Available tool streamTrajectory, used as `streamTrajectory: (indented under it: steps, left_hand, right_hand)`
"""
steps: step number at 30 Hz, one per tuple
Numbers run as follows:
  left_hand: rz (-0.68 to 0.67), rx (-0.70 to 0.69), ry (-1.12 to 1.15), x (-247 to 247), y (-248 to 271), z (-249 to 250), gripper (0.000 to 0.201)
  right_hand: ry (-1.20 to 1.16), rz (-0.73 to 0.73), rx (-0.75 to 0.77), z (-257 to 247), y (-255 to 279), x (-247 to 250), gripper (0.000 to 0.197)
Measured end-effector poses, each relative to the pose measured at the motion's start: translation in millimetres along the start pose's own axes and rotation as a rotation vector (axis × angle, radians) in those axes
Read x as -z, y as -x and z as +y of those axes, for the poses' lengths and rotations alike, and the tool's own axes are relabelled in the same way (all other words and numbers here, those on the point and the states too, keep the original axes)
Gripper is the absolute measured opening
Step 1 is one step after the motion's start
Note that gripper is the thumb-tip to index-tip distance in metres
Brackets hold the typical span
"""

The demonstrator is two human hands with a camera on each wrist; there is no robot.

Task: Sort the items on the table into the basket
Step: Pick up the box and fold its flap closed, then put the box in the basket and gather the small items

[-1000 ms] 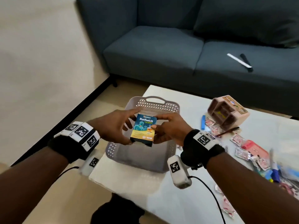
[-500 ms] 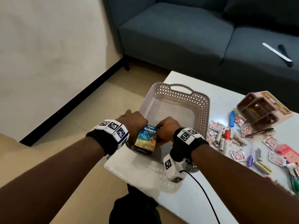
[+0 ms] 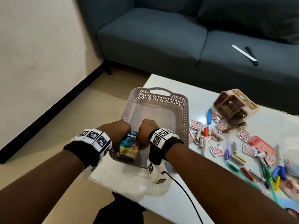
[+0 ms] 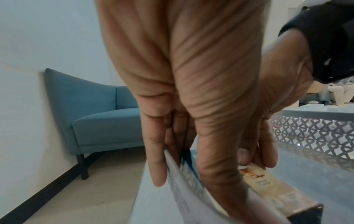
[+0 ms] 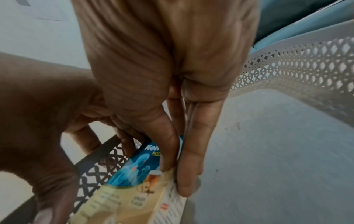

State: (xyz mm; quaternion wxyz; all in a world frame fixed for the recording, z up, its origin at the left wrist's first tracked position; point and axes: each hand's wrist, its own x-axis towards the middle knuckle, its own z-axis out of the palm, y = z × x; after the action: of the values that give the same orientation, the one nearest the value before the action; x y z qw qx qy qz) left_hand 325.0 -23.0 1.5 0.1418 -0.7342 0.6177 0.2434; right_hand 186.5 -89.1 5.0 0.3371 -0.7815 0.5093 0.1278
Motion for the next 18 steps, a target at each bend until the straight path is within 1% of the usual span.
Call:
streamTrajectory:
  steps: [1,4,6,7,8,9,10,11,12,14,15,17,18]
  left_hand:
    - [-0.024,-0.004,0.004,-1.0,0.2,2.8,0.062]
    - [-0.036,-0.039,-0.074,-7.6,1.2,2.2,0.038]
    - [0.015,-0.086,-0.109,-3.9,4.3,6.5,0.02]
    - [-0.008,-0.097,-0.171,-0.1,7.7,8.7,0.025]
    - [-0.038,-0.089,-0.193,2.2,8.1,13.2,0.043]
    - [-0.067,-0.043,-0.186,2.9,11.3,14.3,0.071]
    - [-0.055,-0.024,-0.235,7.7,16.1,17.6,0.098]
    - [-0.037,-0.012,-0.299,14.2,21.2,23.5,0.117]
    - [-0.022,0.0,-0.343,22.5,28.4,25.4,0.128]
    - [0.0,0.027,-0.383,44.6,38.6,37.9,0.134]
    - [0.021,0.028,-0.386,55.3,43.1,45.1,0.134]
    - [0.094,-0.001,-0.352,75.8,53.7,69.5,0.128]
    - [0.142,-0.036,-0.328,84.6,58.8,86.9,0.121]
  right_hand:
    - [0.013,0.007,0.004,3.3,0.8,0.2,0.031]
    - [0.008,0.039,0.04,6.1,4.8,-2.3,0.033]
    - [-0.028,0.036,0.065,7.4,9.4,-2.6,0.031]
    - [-0.047,0.029,0.074,6.0,13.1,-2.3,0.027]
    - [-0.067,0.038,0.087,9.1,17.7,1.4,0.027]
    - [-0.08,0.049,0.101,9.6,22.9,6.0,0.032]
    - [-0.09,0.085,0.132,13.1,29.6,14.1,0.038]
    - [-0.106,0.121,0.154,18.1,38.3,25.8,0.041]
    - [-0.125,0.15,0.192,21.1,47.9,37.5,0.039]
    - [-0.16,0.212,0.227,33.8,68.4,65.0,0.034]
    - [-0.199,0.232,0.201,41.6,77.6,77.4,0.036]
    - [-0.361,0.252,0.158,66.6,100.8,100.2,0.041]
    - [-0.444,0.288,0.147,83.0,115.9,110.2,0.039]
